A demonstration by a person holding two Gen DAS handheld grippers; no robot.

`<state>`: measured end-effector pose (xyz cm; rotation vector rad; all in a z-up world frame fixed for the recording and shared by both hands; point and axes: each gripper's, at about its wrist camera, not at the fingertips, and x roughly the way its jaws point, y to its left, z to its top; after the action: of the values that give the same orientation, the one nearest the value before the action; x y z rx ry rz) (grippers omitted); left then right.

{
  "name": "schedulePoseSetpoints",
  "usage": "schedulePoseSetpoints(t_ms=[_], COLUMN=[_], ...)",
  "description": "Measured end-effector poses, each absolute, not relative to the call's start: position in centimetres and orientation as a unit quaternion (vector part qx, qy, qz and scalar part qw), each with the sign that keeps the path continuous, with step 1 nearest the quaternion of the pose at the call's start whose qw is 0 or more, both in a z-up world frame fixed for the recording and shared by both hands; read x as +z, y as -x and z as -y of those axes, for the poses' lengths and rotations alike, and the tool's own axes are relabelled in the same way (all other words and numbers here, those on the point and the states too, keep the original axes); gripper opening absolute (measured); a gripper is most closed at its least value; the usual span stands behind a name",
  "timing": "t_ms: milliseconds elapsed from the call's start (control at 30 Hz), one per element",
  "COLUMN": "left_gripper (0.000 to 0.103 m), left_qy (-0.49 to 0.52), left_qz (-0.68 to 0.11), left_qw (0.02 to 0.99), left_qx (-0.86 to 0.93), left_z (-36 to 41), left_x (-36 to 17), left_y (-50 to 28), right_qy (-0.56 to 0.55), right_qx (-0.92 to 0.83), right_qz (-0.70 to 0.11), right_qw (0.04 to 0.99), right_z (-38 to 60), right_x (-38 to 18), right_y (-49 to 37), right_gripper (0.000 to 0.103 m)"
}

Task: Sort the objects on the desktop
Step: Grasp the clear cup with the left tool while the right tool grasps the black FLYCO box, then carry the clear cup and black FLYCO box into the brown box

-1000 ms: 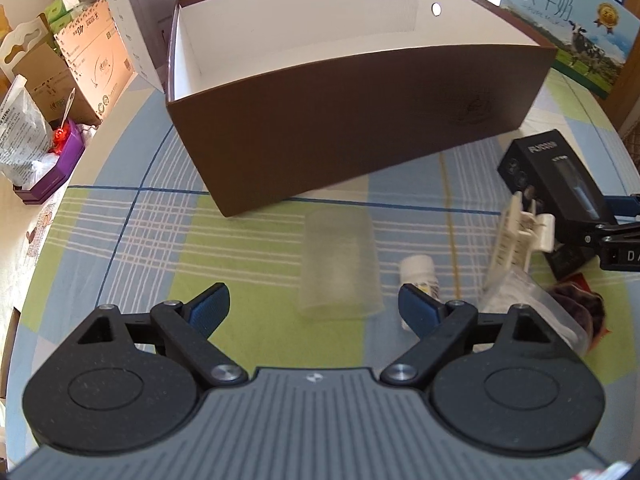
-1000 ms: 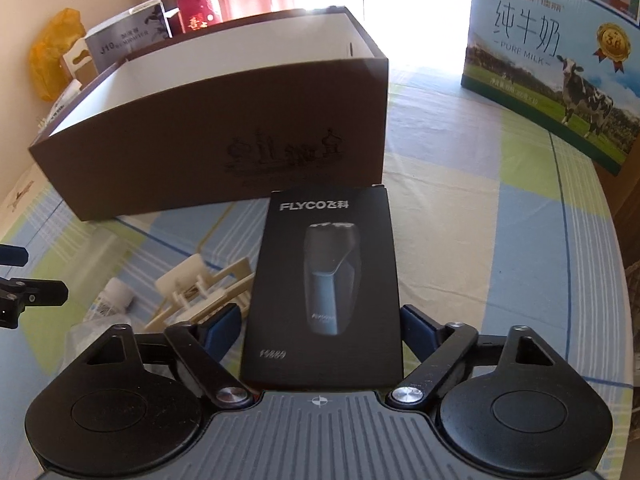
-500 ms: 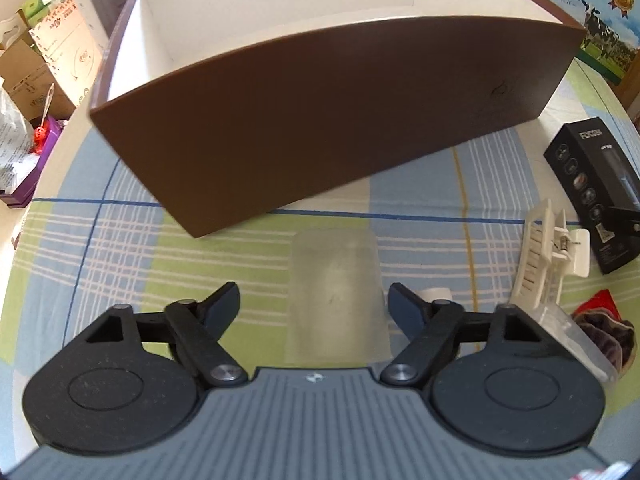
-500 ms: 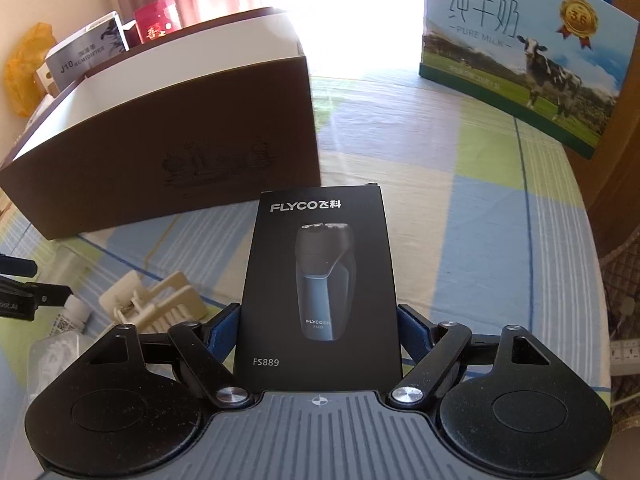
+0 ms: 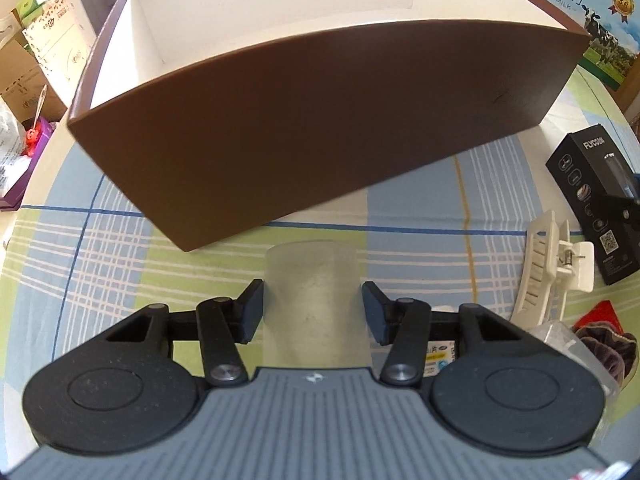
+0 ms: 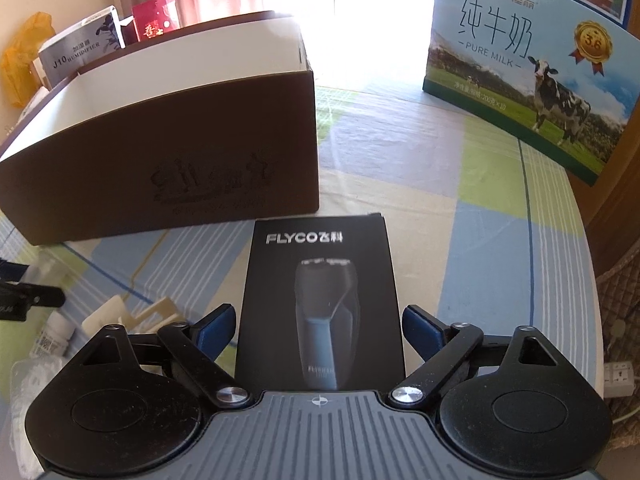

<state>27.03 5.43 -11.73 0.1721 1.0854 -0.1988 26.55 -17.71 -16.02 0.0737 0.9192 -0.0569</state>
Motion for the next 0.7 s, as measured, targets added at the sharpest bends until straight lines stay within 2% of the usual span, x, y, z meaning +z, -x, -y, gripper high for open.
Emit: schedulePoseSetpoints(t_ms=[100,167,200,433,700], left_gripper=[0.047,0.047,0.047,0.047,0.047], left_qy=[-0.081,-0.078,-0.076,-0.067,-0.052], left_qz=[-0.514,-0.513,-0.512,-0.497,-0.466], left_qw=[0.849,0.85,0.851,0.86,0.877], left_qx=[-0.091,-0.089,-0.089,-0.093,-0.104], left_z=[-5.7,-6.0,-6.1,-6.8,-7.1], left_x=[-11.5,-11.2,-11.1,-9.1,-5.4], left_y=[-26.8,-26.6,-26.5,-25.3,-23.9], right_qy=[-0.031,-0.022,-0.015,-0.019,-0.036], right_qx=[-0.028,-0.025,-0.026,-0.023,-0.005], right_qz=[-0.449,-0.454,-0.456,-0.457,-0.436], right_qw=[0.892,0.89,0.889,0.889,0.899], right_z=[17.6,17.5,17.4,17.5,17.6], right_x=[-16.3,-16.4,-16.5,-15.8,-12.3], right_y=[-27.1,-27.3,-27.4,-26.6,-25.0], right_gripper=[0.087,0.078,0.077,0.076,0.076])
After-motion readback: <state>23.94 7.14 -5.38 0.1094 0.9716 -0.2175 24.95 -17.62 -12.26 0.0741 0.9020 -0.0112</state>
